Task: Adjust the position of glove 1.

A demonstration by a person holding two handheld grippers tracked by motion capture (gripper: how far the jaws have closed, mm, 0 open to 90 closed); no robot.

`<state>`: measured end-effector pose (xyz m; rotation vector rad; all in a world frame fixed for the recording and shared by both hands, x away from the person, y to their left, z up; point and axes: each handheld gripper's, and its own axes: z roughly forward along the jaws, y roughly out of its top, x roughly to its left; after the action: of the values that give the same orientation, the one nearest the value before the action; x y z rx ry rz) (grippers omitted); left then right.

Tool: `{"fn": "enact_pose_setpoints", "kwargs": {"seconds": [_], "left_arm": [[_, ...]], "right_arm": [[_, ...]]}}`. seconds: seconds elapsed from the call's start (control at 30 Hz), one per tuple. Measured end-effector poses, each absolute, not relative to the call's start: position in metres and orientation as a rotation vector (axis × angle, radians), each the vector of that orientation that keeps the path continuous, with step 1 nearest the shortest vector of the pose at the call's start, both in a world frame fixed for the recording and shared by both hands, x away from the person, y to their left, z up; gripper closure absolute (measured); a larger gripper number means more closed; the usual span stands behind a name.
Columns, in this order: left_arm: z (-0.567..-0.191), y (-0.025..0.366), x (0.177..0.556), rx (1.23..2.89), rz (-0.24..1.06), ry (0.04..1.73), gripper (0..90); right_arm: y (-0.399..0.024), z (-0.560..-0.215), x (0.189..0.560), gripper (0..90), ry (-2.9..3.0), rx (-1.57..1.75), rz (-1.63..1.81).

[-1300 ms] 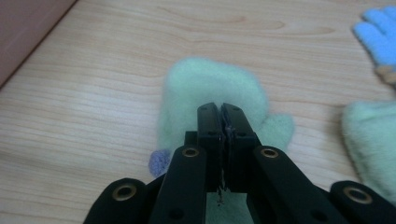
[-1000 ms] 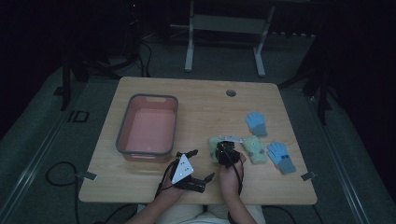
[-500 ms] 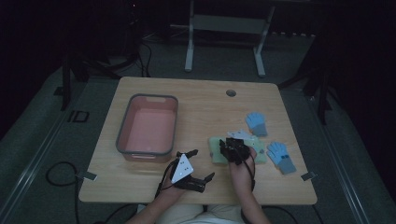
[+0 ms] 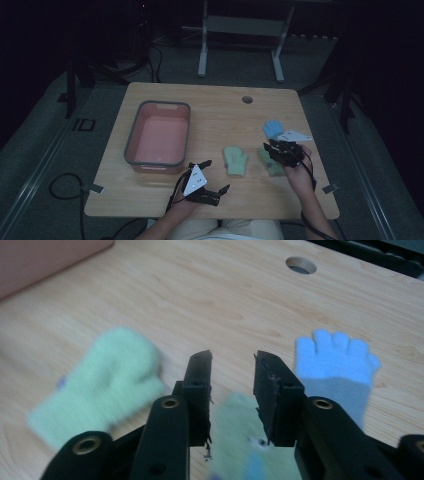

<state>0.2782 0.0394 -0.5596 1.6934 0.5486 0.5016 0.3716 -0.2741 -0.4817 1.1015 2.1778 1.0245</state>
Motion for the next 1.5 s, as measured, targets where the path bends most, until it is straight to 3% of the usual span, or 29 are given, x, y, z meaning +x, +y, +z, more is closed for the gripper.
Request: {"fn": "enact_pose_setpoints", "kwargs": {"seconds": [0.23,0.63,0.83,1.07,1.37,1.5], "left_arm": [[-0.560,0.039,0.278,1.694,0.504,0.546,1.0],[-0.560,0.040,0.279,1.695,0.499,0.551,1.0],[-0.560,0.040,0.279,1.695,0.499,0.553,1.0],[-0.560,0.040,0.279,1.696,0.501,0.552,1.0],[-0.559,0.039,0.279,1.696,0.502,0.552,1.0],[-0.559,0.039,0.278,1.697,0.503,0.552,1.0]], "right_arm": [[-0.303,-0.498,0.379,64.8,2.215,1.130,1.011],[-0.312,-0.546,0.376,64.0,2.289,1.224,0.995],[-0.311,-0.547,0.374,80.2,2.276,1.236,0.977],[-0.298,-0.538,0.371,87.0,2.227,1.274,0.868],[-0.275,-0.479,0.350,87.4,2.001,1.341,0.952],[-0.257,-0.469,0.341,87.4,1.939,1.329,0.936]]}}
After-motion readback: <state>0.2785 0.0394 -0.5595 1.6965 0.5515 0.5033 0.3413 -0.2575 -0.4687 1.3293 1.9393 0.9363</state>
